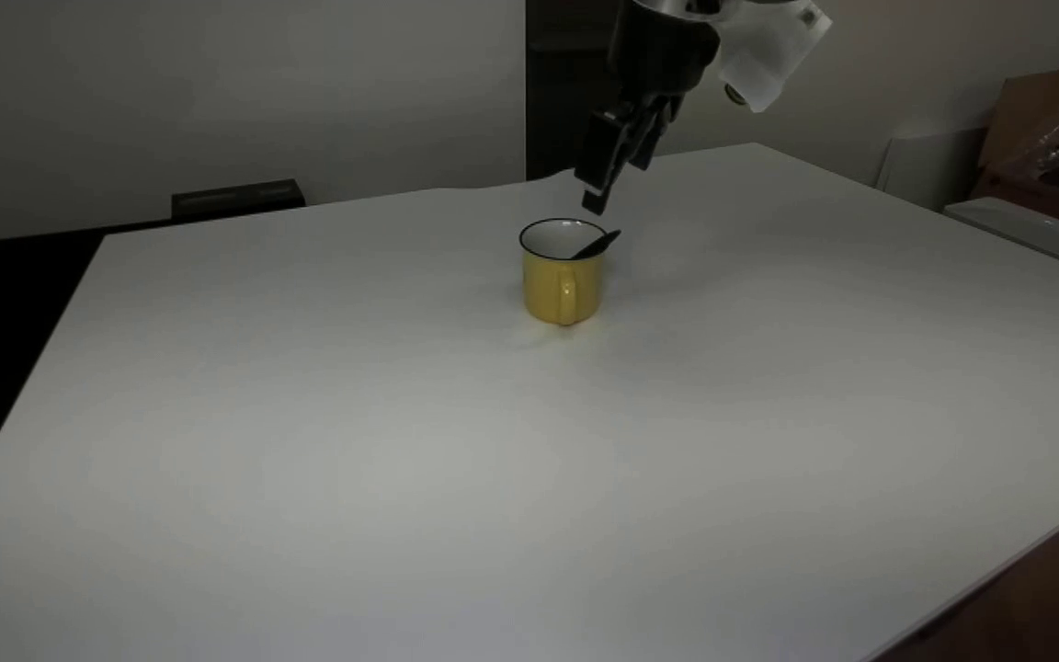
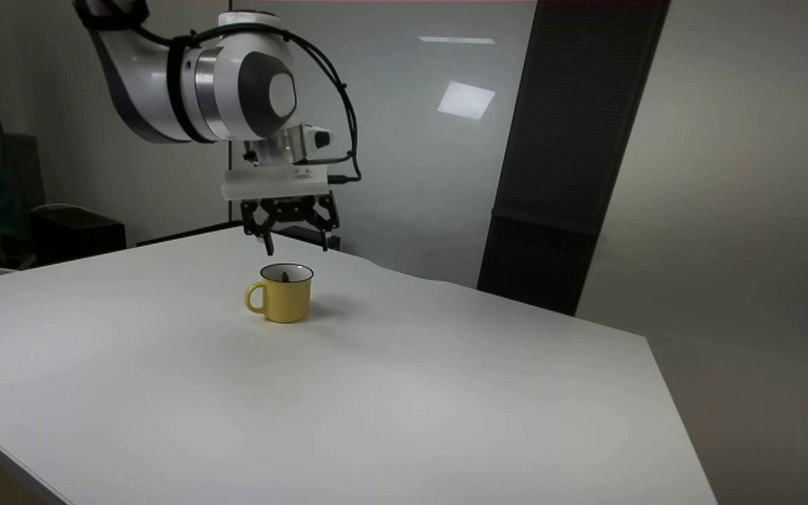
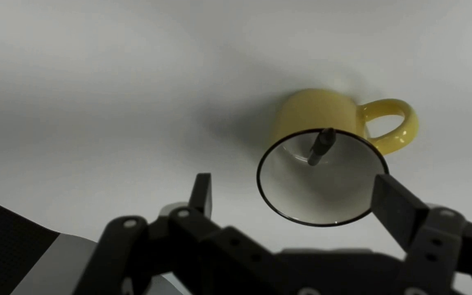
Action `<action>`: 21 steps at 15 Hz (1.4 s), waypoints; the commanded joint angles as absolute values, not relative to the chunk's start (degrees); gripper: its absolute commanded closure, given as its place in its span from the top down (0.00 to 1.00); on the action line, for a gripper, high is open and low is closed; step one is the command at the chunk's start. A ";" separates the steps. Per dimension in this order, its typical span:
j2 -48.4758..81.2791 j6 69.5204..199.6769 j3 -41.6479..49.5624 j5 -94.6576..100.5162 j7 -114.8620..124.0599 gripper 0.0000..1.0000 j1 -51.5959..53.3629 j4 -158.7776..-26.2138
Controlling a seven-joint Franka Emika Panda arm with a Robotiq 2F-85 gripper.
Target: Take the pen out of the cup and put it on the table
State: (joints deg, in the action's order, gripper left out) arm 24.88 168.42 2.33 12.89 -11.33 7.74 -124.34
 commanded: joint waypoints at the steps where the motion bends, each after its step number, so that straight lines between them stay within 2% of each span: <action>1: 28.12 169.36 6.76 15.18 -1.93 1.00 13.19 -121.65; 10: 28.07 167.63 9.78 14.10 5.46 1.00 17.34 -122.69; 16: 27.46 163.41 7.46 12.41 6.08 1.00 15.31 -123.58; 21: 28.24 165.18 5.05 11.58 4.09 1.00 13.13 -123.06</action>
